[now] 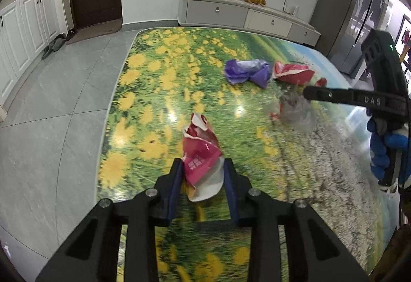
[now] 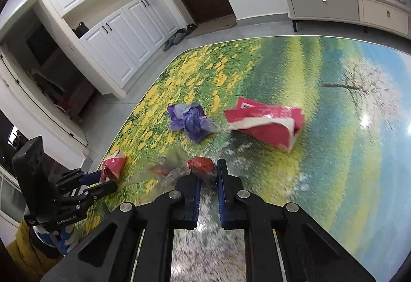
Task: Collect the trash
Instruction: 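Grasp the red-and-white wrapper with the left gripper while the right grasps the red bag, then carry both held items over the white bin and open both grippers, then move both grippers back toward the purple bag and red box, then grasp the purple bag with the left gripper while the right grasps the red barcode box, then carry the purple bag and red box over the white bin, then hold the purple bag and red box above the white bin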
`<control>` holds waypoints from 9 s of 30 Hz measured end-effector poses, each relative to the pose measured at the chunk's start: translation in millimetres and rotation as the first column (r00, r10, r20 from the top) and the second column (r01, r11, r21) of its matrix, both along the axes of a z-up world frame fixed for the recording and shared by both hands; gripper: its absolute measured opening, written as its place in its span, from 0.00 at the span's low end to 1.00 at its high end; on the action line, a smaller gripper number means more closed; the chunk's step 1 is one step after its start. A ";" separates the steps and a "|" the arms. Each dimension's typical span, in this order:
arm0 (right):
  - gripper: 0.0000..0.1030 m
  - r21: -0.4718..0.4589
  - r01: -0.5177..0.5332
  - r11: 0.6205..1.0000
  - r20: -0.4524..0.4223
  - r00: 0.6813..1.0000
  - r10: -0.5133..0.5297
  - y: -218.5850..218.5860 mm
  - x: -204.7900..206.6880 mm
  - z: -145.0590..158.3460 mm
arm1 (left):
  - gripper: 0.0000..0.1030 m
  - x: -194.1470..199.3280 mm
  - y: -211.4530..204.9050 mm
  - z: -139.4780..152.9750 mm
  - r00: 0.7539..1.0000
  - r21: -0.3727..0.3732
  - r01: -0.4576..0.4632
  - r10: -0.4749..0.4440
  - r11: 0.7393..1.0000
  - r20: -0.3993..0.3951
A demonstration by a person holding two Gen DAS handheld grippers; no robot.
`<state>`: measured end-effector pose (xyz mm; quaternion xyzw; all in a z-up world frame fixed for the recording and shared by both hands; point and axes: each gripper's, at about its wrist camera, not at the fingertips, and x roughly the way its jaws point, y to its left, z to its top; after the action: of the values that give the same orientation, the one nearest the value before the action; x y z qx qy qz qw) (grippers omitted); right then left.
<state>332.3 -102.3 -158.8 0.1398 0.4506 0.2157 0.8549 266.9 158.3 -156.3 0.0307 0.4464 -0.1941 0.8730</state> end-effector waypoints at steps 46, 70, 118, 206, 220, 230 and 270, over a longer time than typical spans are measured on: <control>0.14 -0.066 0.733 0.677 0.083 0.680 -0.728 -443.4 -277.8 -7.3 | 0.03 -118.0 -514.2 81.0 0.765 -0.044 0.642 -0.637 0.765 0.090; 0.44 -0.111 0.722 0.683 0.124 0.692 -0.711 -410.4 -280.0 0.9 | 0.53 -145.3 -502.6 64.7 0.845 0.174 0.474 -0.502 0.863 0.185; 0.63 -0.347 -0.203 0.916 0.164 0.948 0.273 -62.8 -15.7 37.1 | 0.69 59.3 -124.4 34.4 0.975 0.122 0.068 -0.092 0.990 0.204; 0.05 -0.124 0.465 0.877 0.094 0.885 -0.456 -335.0 -262.0 16.6 | 0.49 -174.5 -418.8 56.4 0.771 0.355 0.524 -0.608 0.774 0.187; 0.05 -0.094 0.579 0.810 0.030 0.815 -0.579 -407.3 -283.9 -17.9 | 0.49 -191.0 -503.6 31.7 0.688 0.374 0.635 -0.715 0.676 0.123; 0.05 -0.068 0.620 0.782 -0.014 0.783 -0.622 -430.1 -288.6 -39.5 | 0.49 -195.2 -532.4 17.3 0.663 0.382 0.668 -0.744 0.638 0.082; 0.07 -0.029 0.675 0.738 -0.083 0.734 -0.674 -466.3 -291.1 -72.4 | 0.49 -198.3 -577.1 -5.6 0.623 0.400 0.712 -0.782 0.577 0.017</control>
<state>41.2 -568.6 -231.2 0.3042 0.4063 -0.1143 0.8540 68.7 -418.8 -161.9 0.3922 0.3323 -0.4572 0.7258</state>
